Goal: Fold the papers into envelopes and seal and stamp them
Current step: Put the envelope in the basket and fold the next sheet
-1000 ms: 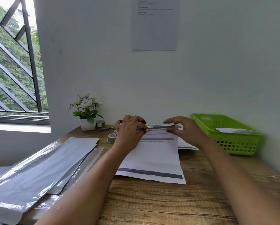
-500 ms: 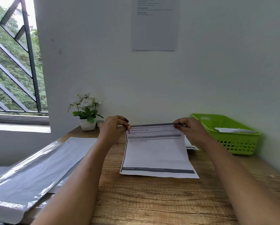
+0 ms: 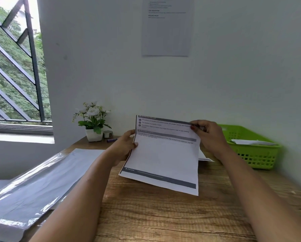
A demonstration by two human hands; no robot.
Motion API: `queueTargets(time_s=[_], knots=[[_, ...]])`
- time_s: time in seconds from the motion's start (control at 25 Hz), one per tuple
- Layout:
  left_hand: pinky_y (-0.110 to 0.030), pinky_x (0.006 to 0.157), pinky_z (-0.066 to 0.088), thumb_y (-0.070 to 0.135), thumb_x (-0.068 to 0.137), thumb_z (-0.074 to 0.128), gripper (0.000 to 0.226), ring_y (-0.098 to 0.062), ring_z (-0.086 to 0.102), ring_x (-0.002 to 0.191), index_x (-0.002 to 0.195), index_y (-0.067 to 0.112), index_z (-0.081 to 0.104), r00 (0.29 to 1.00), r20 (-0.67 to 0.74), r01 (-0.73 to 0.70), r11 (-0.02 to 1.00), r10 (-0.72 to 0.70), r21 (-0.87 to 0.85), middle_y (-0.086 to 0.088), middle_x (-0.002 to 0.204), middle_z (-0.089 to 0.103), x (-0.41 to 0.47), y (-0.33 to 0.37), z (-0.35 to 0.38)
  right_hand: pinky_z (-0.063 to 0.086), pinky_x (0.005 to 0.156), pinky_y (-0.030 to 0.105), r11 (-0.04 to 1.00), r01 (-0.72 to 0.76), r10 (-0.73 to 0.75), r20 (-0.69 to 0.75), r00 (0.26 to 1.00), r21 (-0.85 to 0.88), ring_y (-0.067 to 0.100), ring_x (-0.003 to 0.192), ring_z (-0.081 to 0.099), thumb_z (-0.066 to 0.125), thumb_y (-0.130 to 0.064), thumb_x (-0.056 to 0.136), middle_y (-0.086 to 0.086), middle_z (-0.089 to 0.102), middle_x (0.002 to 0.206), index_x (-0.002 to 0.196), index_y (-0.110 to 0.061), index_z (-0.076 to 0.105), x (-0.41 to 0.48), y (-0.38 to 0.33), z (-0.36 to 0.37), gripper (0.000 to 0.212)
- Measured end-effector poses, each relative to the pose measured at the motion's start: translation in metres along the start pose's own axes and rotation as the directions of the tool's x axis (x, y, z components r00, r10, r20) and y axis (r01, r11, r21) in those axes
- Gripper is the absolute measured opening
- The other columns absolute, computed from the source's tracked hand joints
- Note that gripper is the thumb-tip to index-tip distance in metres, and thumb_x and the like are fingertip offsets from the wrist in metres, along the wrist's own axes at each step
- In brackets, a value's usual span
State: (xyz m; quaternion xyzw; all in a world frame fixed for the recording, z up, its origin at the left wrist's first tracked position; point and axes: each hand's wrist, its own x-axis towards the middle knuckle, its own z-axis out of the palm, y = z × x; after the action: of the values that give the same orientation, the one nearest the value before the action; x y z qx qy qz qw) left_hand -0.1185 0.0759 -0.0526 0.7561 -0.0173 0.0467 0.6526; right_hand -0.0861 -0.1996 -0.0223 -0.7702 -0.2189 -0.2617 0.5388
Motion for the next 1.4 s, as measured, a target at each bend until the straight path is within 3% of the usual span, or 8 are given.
queueTargets(time_s=[0.12,0.28,0.36,0.56,0.8,1.0,1.12,1.4], knots=[[-0.021,0.055,0.048,-0.006,0.094,0.044,0.040,-0.016,0.053,0.070,0.112,0.027,0.055,0.997,-0.055,-0.061,0.998,0.060,-0.011,-0.010,0.094,0.058,0.003,-0.003,-0.005,0.049,0.083,0.020,0.996,-0.074,0.061,0.198,0.978,0.055,0.009,0.091,0.064,0.068,-0.009,0.084,-0.002,0.072,0.092,0.090,-0.018,0.074,-0.001,-0.001,0.001,0.013],[-0.020,0.045,0.047,-0.012,0.093,0.040,0.035,-0.016,0.055,0.061,0.098,0.013,0.064,0.993,-0.111,-0.051,0.998,0.046,-0.039,-0.007,0.093,0.060,0.001,-0.001,-0.006,0.042,0.091,0.017,0.981,-0.193,0.160,0.443,0.882,0.031,0.000,0.104,0.061,0.067,-0.039,0.077,-0.008,0.072,0.105,0.094,-0.018,0.076,-0.007,-0.007,0.004,0.028],[-0.021,0.041,0.049,-0.014,0.091,0.040,0.033,-0.018,0.061,0.051,0.089,0.010,0.064,0.994,-0.111,-0.035,0.987,0.017,-0.157,-0.011,0.087,0.063,-0.002,0.001,-0.005,0.039,0.082,0.017,0.973,-0.231,0.204,0.404,0.892,0.019,-0.006,0.105,0.054,0.060,-0.044,0.083,-0.016,0.066,0.109,0.097,-0.019,0.075,-0.006,-0.006,0.005,0.033],[-0.026,0.044,0.054,-0.013,0.091,0.039,0.033,-0.021,0.064,0.047,0.085,0.010,0.063,0.993,-0.114,-0.053,0.946,0.017,-0.320,-0.015,0.079,0.064,-0.006,0.007,0.003,0.052,0.077,0.035,0.909,-0.415,0.379,0.332,0.864,0.041,0.020,0.105,0.061,0.073,-0.019,0.080,-0.001,0.055,0.124,0.114,-0.030,0.063,-0.007,0.011,0.004,0.037],[-0.028,0.053,0.056,0.012,0.097,0.042,0.031,-0.026,0.063,0.072,0.114,0.006,0.067,0.996,-0.059,0.020,0.821,-0.065,-0.571,-0.015,0.103,0.067,-0.007,0.012,-0.001,0.057,0.060,0.027,0.905,-0.392,0.331,0.305,0.893,0.166,0.023,0.089,0.062,0.069,0.010,0.077,0.013,0.053,0.121,0.110,-0.023,0.065,-0.009,0.004,0.006,0.047],[-0.033,0.063,0.061,-0.013,0.086,0.054,0.063,-0.027,0.066,0.087,0.138,0.020,0.044,1.000,0.020,-0.005,0.924,0.013,-0.381,-0.015,0.118,0.061,-0.001,0.004,-0.003,0.046,0.093,0.057,0.919,-0.363,0.323,0.238,0.916,0.154,0.026,0.093,0.063,0.069,0.014,0.073,0.012,0.061,0.109,0.125,-0.037,0.052,-0.007,0.010,0.003,0.075],[-0.029,0.057,0.059,-0.018,0.087,0.048,0.073,-0.027,0.065,0.090,0.140,0.030,0.034,0.999,-0.003,-0.032,0.906,0.034,-0.421,-0.019,0.112,0.064,-0.001,0.002,-0.003,0.059,0.075,0.043,0.864,-0.424,0.356,0.265,0.896,0.271,0.028,0.095,0.065,0.064,0.018,0.076,0.012,0.064,0.105,0.134,-0.036,0.042,-0.006,0.009,0.001,0.083],[-0.020,0.057,0.058,-0.004,0.095,0.044,0.017,-0.020,0.063,0.084,0.100,-0.002,0.060,0.995,-0.025,0.059,0.787,-0.094,-0.615,-0.016,0.095,0.063,0.000,0.005,-0.003,0.058,0.056,0.019,0.723,-0.551,0.464,0.300,0.834,0.415,0.020,0.087,0.064,0.049,0.016,0.088,0.012,0.064,0.101,0.122,0.001,0.054,-0.003,0.011,0.001,0.038]])
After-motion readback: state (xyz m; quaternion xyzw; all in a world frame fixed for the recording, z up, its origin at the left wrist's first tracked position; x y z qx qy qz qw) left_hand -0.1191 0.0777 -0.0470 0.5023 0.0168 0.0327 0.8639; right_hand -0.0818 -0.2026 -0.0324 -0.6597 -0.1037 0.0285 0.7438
